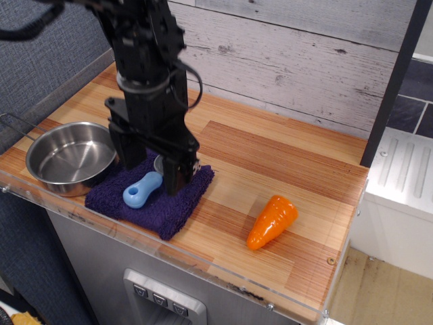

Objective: Move the spoon behind the metal pot.

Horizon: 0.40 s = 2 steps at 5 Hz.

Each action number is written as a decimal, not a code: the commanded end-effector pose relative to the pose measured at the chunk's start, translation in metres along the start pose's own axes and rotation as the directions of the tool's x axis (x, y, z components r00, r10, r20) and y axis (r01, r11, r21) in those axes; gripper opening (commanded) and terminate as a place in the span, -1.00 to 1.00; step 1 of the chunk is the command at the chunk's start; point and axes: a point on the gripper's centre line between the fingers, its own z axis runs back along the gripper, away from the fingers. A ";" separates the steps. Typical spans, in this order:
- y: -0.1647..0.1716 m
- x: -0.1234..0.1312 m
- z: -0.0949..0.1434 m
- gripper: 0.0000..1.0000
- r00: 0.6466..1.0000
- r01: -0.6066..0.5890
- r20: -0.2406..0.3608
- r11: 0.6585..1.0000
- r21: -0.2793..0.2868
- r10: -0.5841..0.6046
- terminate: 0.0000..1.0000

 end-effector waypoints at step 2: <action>0.007 0.003 -0.031 1.00 0.996 0.027 -0.085 0.999 0.033 -0.024 -1.00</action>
